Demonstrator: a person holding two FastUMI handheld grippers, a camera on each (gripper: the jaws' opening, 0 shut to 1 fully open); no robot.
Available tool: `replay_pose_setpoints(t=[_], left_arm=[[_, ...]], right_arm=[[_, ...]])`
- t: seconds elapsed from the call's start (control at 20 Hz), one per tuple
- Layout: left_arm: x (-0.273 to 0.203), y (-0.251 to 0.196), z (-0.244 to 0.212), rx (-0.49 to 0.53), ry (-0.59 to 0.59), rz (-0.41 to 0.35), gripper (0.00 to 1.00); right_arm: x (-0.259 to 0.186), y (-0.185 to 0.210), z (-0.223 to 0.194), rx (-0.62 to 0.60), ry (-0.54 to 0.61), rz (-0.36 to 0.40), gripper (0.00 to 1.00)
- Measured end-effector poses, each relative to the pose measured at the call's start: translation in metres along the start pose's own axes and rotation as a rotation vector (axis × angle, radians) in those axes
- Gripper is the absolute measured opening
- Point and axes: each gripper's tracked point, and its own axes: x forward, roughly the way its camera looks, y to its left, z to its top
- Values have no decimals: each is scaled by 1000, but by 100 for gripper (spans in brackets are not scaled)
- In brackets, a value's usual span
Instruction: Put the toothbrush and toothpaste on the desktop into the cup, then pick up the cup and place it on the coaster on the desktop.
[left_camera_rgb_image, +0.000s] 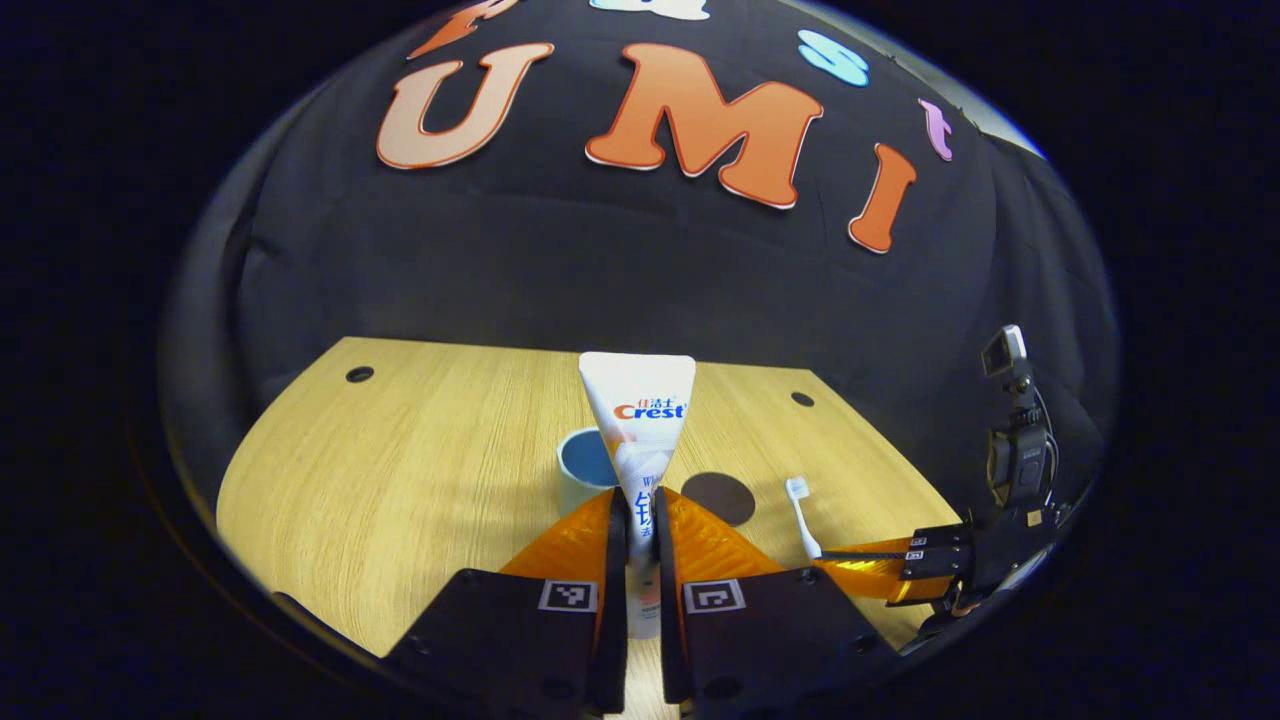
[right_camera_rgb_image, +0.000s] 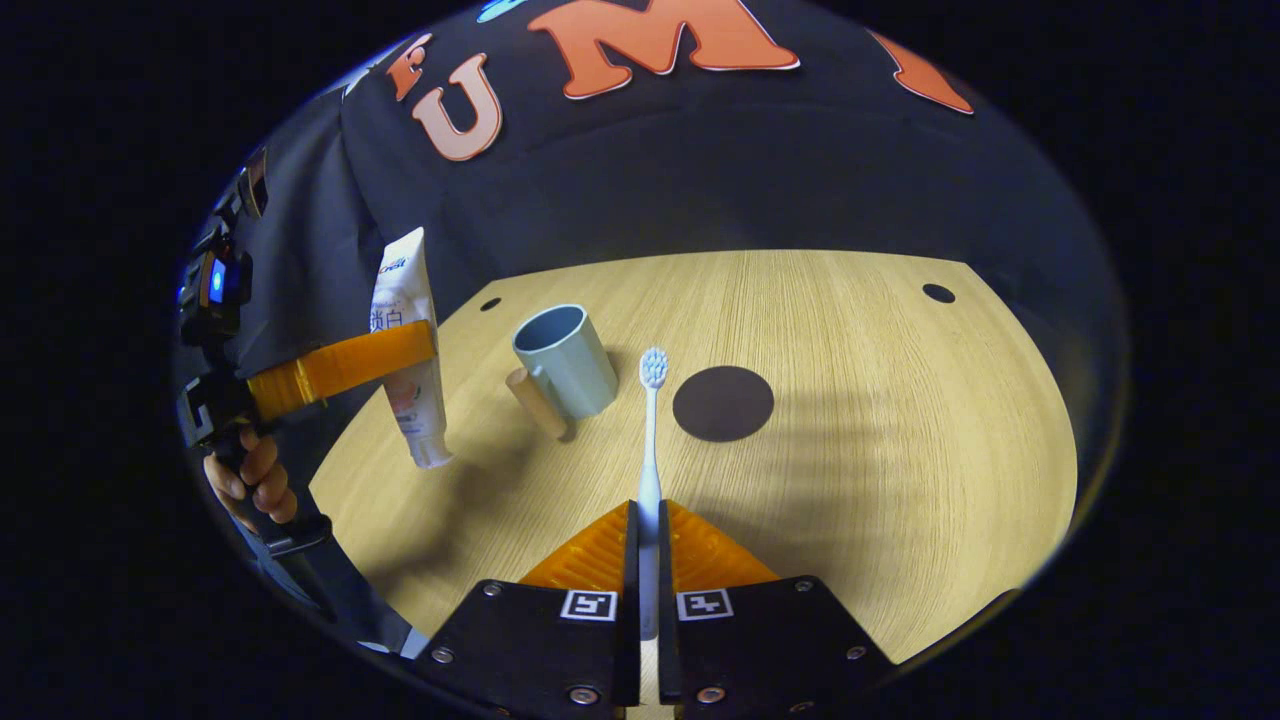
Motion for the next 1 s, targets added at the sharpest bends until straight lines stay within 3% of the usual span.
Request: replay_pose_setpoints(t=[0.25, 0.7, 1.0], left_arm=[[7, 9, 35, 20, -139, 38, 18], [35, 27, 84, 26, -289, 90, 18], [61, 24, 91, 1, -331, 67, 17]], right_arm=[[-5, -2, 18, -23, -92, 4, 7], [-6, -11, 48, -24, -196, 27, 7], [4, -13, 64, 10, -240, 55, 7]])
